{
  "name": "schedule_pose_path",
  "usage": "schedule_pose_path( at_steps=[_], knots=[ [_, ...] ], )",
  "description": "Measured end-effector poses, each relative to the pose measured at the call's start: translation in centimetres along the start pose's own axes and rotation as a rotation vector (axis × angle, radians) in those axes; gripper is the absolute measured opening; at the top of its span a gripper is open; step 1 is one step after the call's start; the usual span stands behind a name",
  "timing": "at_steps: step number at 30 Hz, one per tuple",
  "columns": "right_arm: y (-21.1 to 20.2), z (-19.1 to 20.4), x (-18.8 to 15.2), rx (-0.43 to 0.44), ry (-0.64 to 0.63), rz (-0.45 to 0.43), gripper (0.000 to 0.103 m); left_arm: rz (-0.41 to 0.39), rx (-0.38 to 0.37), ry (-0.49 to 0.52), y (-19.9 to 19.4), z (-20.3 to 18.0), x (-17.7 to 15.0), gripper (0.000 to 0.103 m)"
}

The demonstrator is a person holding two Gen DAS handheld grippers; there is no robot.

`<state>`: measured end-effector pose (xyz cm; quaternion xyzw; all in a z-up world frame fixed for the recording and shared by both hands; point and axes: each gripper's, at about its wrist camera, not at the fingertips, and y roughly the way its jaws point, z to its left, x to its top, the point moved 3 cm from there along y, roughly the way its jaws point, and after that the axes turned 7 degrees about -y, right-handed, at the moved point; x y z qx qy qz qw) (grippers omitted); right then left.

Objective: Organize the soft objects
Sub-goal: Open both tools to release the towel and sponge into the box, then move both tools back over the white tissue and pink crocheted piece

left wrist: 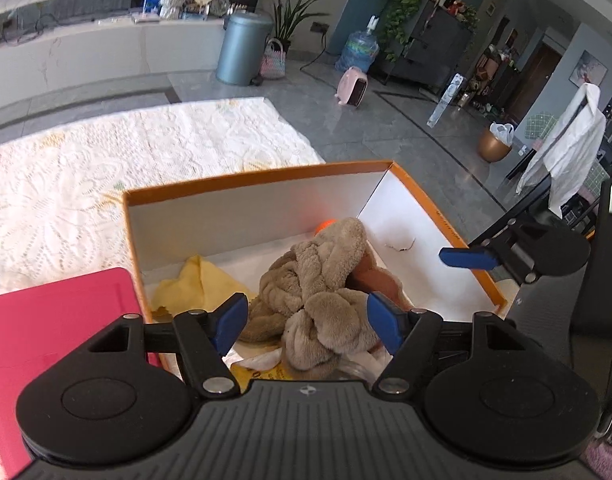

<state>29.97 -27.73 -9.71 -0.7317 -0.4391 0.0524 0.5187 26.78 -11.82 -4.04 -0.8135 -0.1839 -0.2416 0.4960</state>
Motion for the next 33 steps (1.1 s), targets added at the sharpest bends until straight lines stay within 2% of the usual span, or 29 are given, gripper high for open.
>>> schedule_pose_path(
  at_steps=[3, 6, 9, 14, 19, 26, 29, 33],
  knots=[
    [-1.4, 0.6, -0.4, -0.055, -0.014, -0.016, 0.086, -0.031, 0.001, 0.011, -1.7, -0.1, -0.5, 0.080],
    [-3.0, 1.4, -0.6, -0.130, -0.029, -0.038, 0.087, -0.061, 0.009, 0.019, -3.4, 0.2, -1.2, 0.079],
    [-5.1, 2.0, -0.5, -0.166, 0.016, -0.104, 0.087, -0.108, 0.034, 0.029, -5.2, 0.2, -1.9, 0.078],
    [-8.3, 4.7, 0.0, -0.090, 0.142, -0.241, 0.088, -0.169, 0.074, 0.014, -7.9, 1.4, -3.1, 0.077],
    [-9.8, 8.8, 1.3, -0.049, 0.191, -0.345, 0.087, -0.222, 0.179, 0.004, -10.7, 4.0, -4.9, 0.075],
    [-10.9, 14.2, 2.8, -0.025, 0.227, -0.435, 0.084, -0.272, 0.272, -0.029, -13.8, 8.1, -7.4, 0.074],
    [-11.3, 16.4, 3.7, 0.014, 0.243, -0.474, 0.083, -0.293, 0.307, -0.032, -14.7, 9.9, -8.3, 0.074],
    [-11.0, 19.1, 5.5, 0.042, 0.219, -0.486, 0.072, -0.309, 0.352, -0.048, -16.0, 12.6, -9.3, 0.072]
  ],
)
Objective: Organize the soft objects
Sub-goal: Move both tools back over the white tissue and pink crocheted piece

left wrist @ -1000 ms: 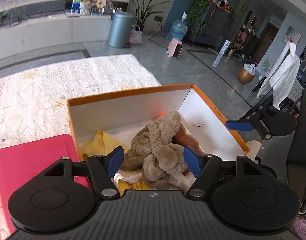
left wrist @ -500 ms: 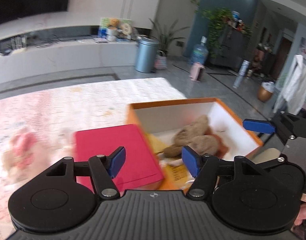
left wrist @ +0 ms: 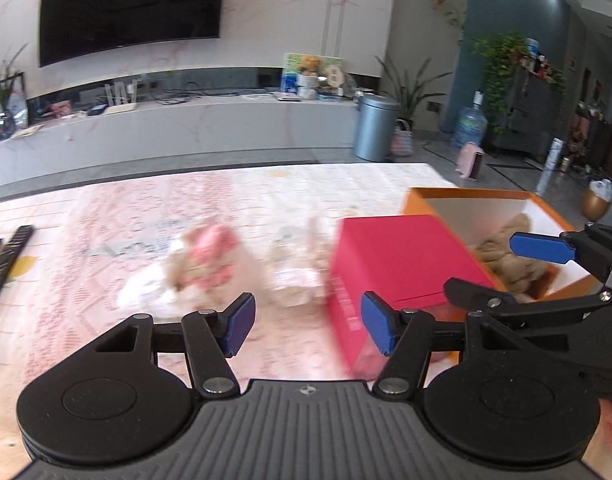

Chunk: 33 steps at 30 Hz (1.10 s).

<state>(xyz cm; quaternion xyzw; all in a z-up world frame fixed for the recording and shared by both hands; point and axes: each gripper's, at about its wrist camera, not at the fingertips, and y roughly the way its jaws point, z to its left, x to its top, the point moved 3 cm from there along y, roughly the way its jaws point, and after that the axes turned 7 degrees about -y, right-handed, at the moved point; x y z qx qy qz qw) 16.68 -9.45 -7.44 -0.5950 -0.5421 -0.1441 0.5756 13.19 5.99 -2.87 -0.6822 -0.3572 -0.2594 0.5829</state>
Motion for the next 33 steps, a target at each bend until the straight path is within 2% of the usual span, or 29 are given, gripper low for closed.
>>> schedule_pose_path(
  at_steps=[3, 8, 21, 26, 29, 33],
  knots=[
    [1.1, 1.4, 0.7, 0.032, -0.006, 0.004, 0.061, 0.004, 0.033, -0.034, 0.0, 2.3, 0.1, 0.072],
    [2.5, 3.0, 2.1, 0.086, -0.013, 0.007, 0.061, 0.002, 0.069, -0.052, -0.1, 5.3, 0.1, 0.072],
    [6.7, 5.6, 5.2, 0.184, -0.037, 0.037, 0.049, -0.030, 0.069, -0.053, 1.2, 10.4, -0.1, 0.072],
    [8.3, 6.3, 5.9, 0.207, -0.060, 0.059, 0.048, -0.026, 0.077, 0.017, 2.8, 10.3, 0.5, 0.076],
    [9.2, 6.9, 6.4, 0.224, -0.087, 0.063, 0.048, -0.017, 0.059, 0.116, 4.5, 10.3, 0.9, 0.083],
    [10.0, 7.2, 6.5, 0.230, -0.104, 0.074, 0.048, 0.025, 0.055, 0.261, 6.8, 10.1, 0.7, 0.085]
  ],
)
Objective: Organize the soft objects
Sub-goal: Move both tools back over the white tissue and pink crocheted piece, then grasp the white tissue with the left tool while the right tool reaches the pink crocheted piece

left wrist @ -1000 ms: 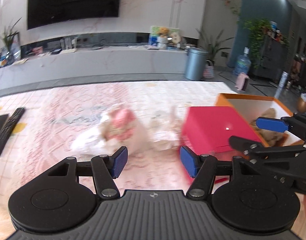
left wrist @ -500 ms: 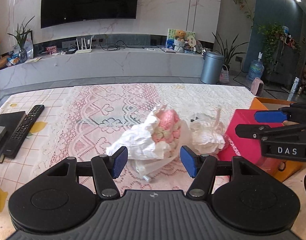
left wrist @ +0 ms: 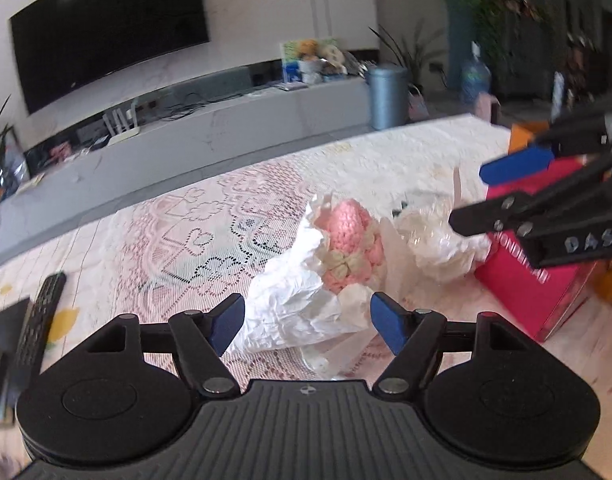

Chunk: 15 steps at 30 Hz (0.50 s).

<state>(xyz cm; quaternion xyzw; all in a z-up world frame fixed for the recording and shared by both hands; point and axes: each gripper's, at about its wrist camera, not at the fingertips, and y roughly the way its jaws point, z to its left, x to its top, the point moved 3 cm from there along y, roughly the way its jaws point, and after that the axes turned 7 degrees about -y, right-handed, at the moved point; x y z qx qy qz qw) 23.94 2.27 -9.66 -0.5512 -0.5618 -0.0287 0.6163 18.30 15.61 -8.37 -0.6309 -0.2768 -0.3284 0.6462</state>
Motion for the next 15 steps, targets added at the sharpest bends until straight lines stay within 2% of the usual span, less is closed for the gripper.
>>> schedule_pose_path(
  at_steps=[4, 6, 8, 9, 11, 13, 15],
  knots=[
    [1.0, 0.2, -0.2, 0.018, 0.003, 0.021, 0.048, 0.007, -0.015, 0.064, 1.9, 0.0, 0.1, 0.086],
    [1.4, 0.4, -0.3, 0.023, -0.004, 0.025, 0.048, 0.011, -0.032, 0.055, 2.6, 0.2, 0.0, 0.083],
    [1.8, 0.7, -0.2, 0.027, -0.012, 0.030, 0.048, 0.018, -0.075, -0.010, 3.1, 0.7, -0.3, 0.050],
    [1.9, 0.8, -0.2, 0.028, -0.016, 0.033, 0.048, 0.017, -0.088, -0.032, 3.1, 0.8, -0.4, 0.043],
    [2.1, 1.0, -0.2, 0.027, -0.023, 0.034, 0.048, 0.007, -0.069, -0.034, 2.8, 0.6, -0.6, 0.020],
    [2.2, 1.2, -0.2, 0.027, -0.025, 0.036, 0.048, -0.008, -0.057, -0.030, 2.2, 0.5, -0.6, 0.009],
    [2.3, 1.3, -0.1, 0.030, -0.025, 0.036, 0.048, -0.017, -0.051, -0.063, 1.6, 0.6, -0.4, 0.008]
  ],
)
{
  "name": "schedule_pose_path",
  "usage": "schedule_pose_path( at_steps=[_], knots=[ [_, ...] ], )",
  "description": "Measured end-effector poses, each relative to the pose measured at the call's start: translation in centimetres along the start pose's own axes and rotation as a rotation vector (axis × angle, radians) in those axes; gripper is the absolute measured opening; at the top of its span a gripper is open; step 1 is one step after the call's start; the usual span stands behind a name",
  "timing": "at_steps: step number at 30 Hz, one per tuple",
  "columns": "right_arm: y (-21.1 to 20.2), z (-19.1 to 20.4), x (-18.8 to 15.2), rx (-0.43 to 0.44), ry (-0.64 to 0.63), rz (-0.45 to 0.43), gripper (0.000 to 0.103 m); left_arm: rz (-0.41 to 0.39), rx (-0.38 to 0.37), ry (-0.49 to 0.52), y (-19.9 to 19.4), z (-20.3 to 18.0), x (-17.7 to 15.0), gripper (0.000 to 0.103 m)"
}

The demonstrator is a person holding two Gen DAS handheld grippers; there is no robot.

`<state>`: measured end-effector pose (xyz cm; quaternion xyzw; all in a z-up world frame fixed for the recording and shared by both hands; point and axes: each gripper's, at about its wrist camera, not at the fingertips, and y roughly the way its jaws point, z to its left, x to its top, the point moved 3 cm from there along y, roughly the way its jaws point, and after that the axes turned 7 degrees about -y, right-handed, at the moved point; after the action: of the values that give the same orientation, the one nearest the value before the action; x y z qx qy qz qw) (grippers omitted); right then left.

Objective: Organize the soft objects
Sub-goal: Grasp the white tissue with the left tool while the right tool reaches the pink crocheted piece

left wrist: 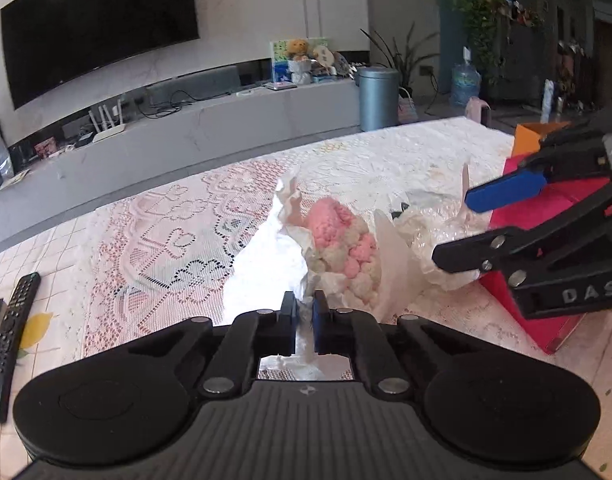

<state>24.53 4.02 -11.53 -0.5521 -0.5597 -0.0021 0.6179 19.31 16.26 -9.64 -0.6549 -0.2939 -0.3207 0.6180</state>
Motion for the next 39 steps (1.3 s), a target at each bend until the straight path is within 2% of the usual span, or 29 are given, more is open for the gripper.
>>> schedule_pose_path(
  at_steps=[4, 8, 11, 15, 26, 29, 34, 35, 37, 39],
  knots=[
    [-0.5, 0.5, 0.4, 0.005, -0.013, -0.013, 0.048, -0.010, 0.019, -0.101, -1.7, 0.7, 0.5, 0.007],
    [-1.3, 1.0, 0.9, 0.009, -0.043, -0.026, 0.048, -0.022, -0.009, -0.242, -3.4, 2.0, 1.0, 0.007],
    [-1.8, 1.0, 1.5, 0.008, -0.065, -0.038, 0.049, -0.019, 0.045, -0.311, -3.7, 2.9, 0.9, 0.006],
    [-1.8, 1.0, 2.4, 0.019, -0.074, -0.043, 0.060, -0.004, 0.079, -0.377, -3.1, 4.5, 0.5, 0.006],
    [1.9, 1.2, 4.0, 0.069, -0.049, 0.029, 0.064, 0.014, 0.109, -0.417, -1.9, 6.4, -0.5, 0.006],
    [2.9, 1.3, 4.6, 0.100, -0.031, 0.041, 0.070, 0.024, 0.129, -0.412, -1.7, 6.4, -0.7, 0.006],
    [5.2, 2.8, 5.3, 0.162, -0.088, 0.072, 0.070, 0.042, 0.151, -0.391, -1.1, 6.3, -1.0, 0.006],
    [5.7, 3.0, 5.3, 0.168, -0.100, 0.081, 0.070, 0.038, 0.146, -0.393, -1.1, 6.3, -1.0, 0.006],
    [6.5, 3.3, 5.3, 0.176, -0.113, 0.094, 0.060, 0.028, 0.137, -0.394, -1.3, 6.3, -1.0, 0.006],
    [6.8, 3.6, 5.1, 0.197, -0.120, 0.100, 0.055, 0.027, 0.128, -0.389, -1.3, 6.1, -1.0, 0.006]
  ],
)
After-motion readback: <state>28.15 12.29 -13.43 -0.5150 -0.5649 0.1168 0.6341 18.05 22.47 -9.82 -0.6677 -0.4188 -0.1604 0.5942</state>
